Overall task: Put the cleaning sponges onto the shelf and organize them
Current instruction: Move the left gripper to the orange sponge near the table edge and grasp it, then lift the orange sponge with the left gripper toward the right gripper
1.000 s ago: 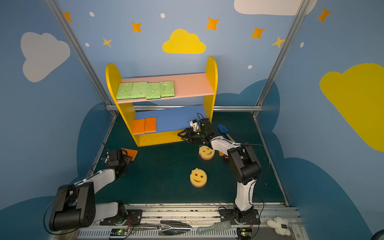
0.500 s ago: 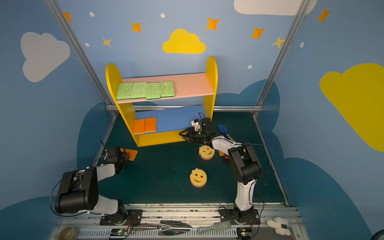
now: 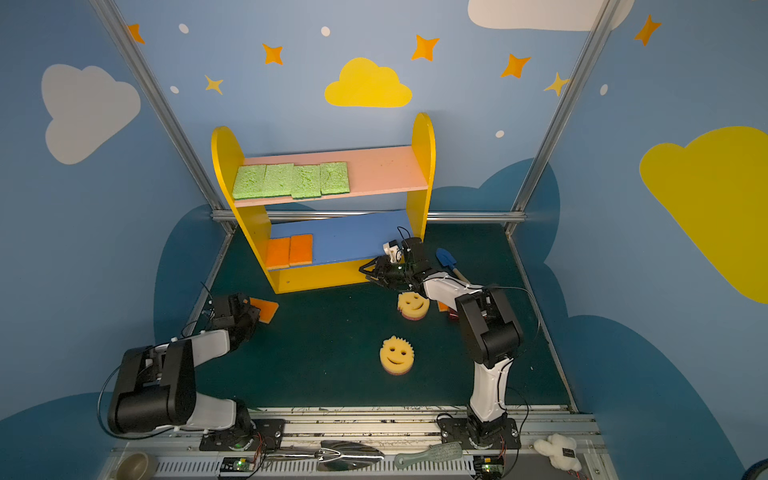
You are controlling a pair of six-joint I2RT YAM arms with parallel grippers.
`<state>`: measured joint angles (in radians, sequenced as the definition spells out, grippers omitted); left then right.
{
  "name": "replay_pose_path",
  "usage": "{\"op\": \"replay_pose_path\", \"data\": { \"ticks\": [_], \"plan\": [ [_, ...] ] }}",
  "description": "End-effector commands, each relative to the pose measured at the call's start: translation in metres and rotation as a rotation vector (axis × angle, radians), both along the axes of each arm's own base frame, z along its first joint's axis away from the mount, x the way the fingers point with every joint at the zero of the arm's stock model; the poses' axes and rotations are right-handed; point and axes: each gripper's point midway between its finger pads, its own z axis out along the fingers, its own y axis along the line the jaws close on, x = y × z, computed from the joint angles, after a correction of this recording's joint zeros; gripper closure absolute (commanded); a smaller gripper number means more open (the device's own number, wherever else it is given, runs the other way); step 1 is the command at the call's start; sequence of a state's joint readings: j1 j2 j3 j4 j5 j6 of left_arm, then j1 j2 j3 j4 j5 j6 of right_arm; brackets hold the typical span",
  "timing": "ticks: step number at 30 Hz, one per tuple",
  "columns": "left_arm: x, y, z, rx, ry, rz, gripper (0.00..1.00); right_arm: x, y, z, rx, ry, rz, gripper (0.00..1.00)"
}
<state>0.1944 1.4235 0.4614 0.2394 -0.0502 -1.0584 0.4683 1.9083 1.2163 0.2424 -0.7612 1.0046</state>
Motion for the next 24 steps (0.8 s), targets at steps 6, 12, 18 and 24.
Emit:
{"op": "replay_pose_path", "data": {
  "ticks": [6,12,18,24],
  "plan": [
    [-0.006,-0.034,0.016,-0.047,-0.043,-0.210,0.97,-0.017,-0.006,0.010,-0.018,-0.026,0.012,0.50],
    [-0.013,-0.062,0.034,-0.105,-0.112,-0.339,0.97,-0.036,-0.011,0.011,-0.037,-0.018,0.047,0.49],
    [-0.037,-0.086,0.052,-0.112,-0.166,-0.435,0.97,-0.059,-0.011,0.019,-0.013,-0.045,0.119,0.44],
    [-0.060,-0.129,0.066,-0.144,-0.216,-0.570,0.97,-0.088,-0.007,0.029,0.021,-0.086,0.203,0.39]
  ]
}}
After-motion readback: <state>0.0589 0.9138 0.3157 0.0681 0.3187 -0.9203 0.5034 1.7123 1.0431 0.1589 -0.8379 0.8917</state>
